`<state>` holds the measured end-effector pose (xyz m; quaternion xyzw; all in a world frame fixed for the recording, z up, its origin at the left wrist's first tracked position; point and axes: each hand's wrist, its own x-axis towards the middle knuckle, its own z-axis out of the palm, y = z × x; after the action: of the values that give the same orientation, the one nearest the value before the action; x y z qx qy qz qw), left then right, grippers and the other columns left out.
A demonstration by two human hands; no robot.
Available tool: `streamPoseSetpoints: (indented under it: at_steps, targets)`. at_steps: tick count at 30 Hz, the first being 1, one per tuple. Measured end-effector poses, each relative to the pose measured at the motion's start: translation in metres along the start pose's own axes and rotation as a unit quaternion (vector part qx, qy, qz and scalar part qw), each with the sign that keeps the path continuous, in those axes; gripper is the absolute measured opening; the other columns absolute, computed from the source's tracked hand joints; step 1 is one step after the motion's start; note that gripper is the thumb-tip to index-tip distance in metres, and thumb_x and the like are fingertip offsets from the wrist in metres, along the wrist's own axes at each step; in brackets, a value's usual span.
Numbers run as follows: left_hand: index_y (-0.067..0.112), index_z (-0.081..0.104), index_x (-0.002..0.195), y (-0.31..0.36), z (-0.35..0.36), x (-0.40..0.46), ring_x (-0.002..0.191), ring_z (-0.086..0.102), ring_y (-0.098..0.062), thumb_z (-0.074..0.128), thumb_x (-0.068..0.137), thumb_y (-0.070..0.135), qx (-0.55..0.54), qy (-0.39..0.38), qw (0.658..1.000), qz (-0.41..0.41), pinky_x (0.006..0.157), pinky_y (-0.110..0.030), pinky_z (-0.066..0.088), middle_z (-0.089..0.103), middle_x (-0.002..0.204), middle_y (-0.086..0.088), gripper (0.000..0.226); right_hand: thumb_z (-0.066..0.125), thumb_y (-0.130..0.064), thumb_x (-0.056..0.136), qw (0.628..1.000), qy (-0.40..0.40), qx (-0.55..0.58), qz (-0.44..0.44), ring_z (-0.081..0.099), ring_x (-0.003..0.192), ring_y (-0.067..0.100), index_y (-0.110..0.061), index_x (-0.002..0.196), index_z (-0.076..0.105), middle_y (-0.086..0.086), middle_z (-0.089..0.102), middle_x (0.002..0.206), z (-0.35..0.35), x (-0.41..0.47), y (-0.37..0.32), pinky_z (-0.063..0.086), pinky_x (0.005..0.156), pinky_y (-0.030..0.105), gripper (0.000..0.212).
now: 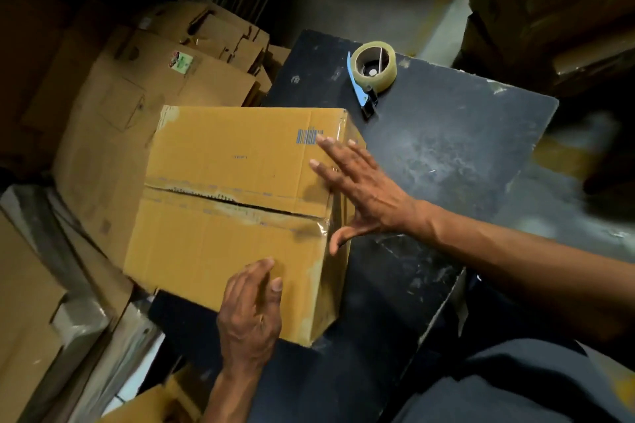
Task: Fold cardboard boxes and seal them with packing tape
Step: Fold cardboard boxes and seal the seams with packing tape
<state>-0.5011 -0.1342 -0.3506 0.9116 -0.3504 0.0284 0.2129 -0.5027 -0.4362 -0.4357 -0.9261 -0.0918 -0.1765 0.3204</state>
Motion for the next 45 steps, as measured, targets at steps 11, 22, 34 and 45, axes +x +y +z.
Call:
streamPoseSetpoints:
  at_steps: [11, 22, 34, 45]
  targets:
    - [0.000, 0.049, 0.149, -0.050, -0.001, -0.058, 0.149, 0.041, -0.028, 0.072, 0.088, 0.065, 0.148, -0.142, 0.949, 0.239, 0.114, -0.047, 0.043, 0.043, 0.160, -0.015, 0.092, 0.054, -0.097, 0.069, 0.988, -0.081, -0.115, -0.061, 0.005, 0.158, 0.041, -0.017, 0.164, 0.017, 0.025, 0.006, 0.169, 0.004, -0.015, -0.020, 0.008, 0.115, 0.079, 0.130]
    - [0.003, 0.049, 0.149, -0.057, 0.016, -0.066, 0.147, 0.044, -0.027, 0.059, 0.104, 0.045, 0.132, -0.073, 0.960, 0.236, 0.121, -0.044, 0.037, 0.049, 0.155, -0.015, 0.062, 0.057, -0.091, 0.075, 0.979, -0.099, -0.132, -0.119, 0.011, 0.158, 0.036, -0.024, 0.163, 0.024, 0.016, 0.015, 0.170, 0.038, -0.054, -0.054, 0.007, 0.116, 0.078, 0.115]
    - [0.001, 0.056, 0.142, -0.048, 0.019, -0.068, 0.145, 0.047, -0.028, 0.070, 0.093, 0.058, 0.118, -0.062, 0.971, 0.199, 0.115, -0.049, 0.044, 0.051, 0.154, -0.015, 0.077, 0.058, -0.078, 0.085, 0.970, -0.124, -0.123, -0.168, 0.006, 0.159, 0.035, -0.024, 0.163, 0.025, 0.014, 0.015, 0.171, 0.049, -0.052, -0.074, -0.003, 0.122, 0.067, 0.100]
    - [-0.002, 0.057, 0.141, -0.014, 0.038, -0.077, 0.144, 0.048, -0.028, 0.080, 0.080, 0.043, 0.039, 0.013, 0.997, 0.070, 0.114, -0.064, 0.039, 0.054, 0.150, -0.014, 0.079, 0.054, -0.087, 0.080, 0.969, -0.136, -0.129, -0.161, 0.000, 0.159, 0.036, -0.025, 0.163, 0.027, 0.013, 0.014, 0.171, 0.045, -0.057, -0.075, -0.004, 0.121, 0.069, 0.107]
